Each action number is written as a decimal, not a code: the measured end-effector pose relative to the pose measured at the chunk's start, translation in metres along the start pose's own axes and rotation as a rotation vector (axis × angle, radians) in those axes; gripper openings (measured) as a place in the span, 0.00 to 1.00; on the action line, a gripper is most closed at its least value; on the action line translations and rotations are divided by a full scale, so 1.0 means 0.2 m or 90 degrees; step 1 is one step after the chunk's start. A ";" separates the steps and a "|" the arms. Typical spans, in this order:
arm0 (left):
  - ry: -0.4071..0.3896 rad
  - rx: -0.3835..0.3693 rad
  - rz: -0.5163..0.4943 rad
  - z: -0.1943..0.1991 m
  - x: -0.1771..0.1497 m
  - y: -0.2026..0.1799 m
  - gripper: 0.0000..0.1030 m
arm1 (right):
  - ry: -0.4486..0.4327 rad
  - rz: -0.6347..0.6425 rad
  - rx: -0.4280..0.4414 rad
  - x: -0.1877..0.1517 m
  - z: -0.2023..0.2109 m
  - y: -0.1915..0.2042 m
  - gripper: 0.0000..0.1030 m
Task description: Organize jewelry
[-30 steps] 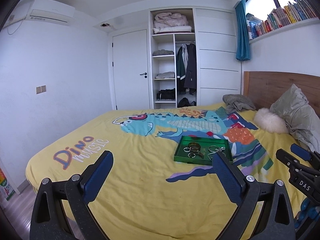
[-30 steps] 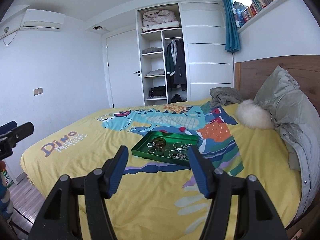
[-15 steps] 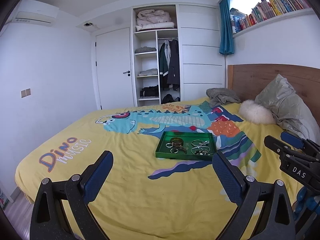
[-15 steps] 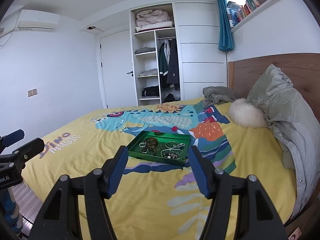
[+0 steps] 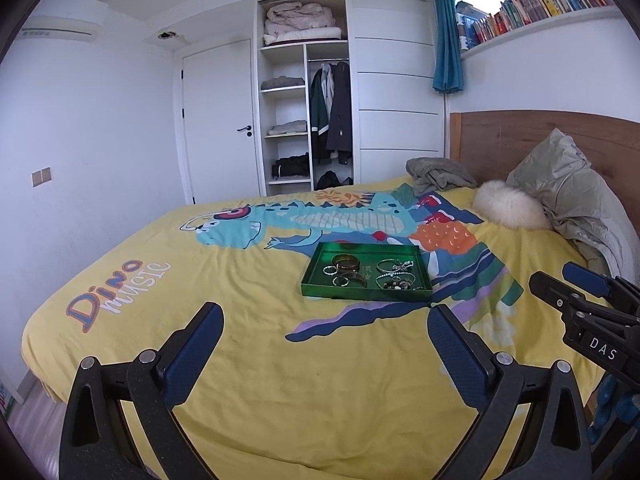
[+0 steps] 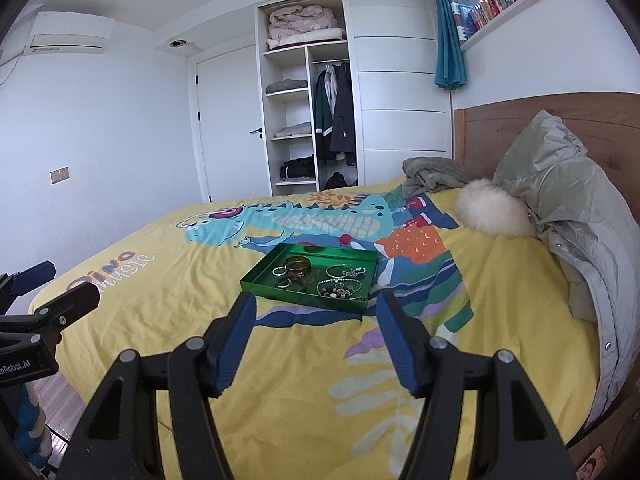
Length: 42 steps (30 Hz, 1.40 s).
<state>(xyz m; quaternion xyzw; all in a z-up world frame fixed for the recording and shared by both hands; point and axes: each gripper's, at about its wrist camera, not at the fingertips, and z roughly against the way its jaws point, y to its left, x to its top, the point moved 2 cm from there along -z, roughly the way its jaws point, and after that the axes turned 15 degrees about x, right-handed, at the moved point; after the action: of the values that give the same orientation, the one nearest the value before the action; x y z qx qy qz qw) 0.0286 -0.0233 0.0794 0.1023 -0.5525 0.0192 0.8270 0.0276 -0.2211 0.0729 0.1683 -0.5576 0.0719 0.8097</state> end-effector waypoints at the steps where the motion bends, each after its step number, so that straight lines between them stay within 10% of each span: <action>1: 0.002 -0.001 -0.001 -0.01 -0.01 0.00 0.98 | 0.003 -0.003 0.000 -0.01 -0.01 -0.01 0.59; 42: 0.038 -0.007 -0.013 -0.13 -0.13 -0.07 0.99 | 0.040 0.013 -0.044 -0.11 -0.09 0.01 0.59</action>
<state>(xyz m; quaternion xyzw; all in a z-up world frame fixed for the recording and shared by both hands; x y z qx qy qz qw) 0.0453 -0.0306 0.0444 0.1028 -0.5263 0.0107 0.8440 0.0343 -0.2117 0.0470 0.1321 -0.5357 0.0657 0.8314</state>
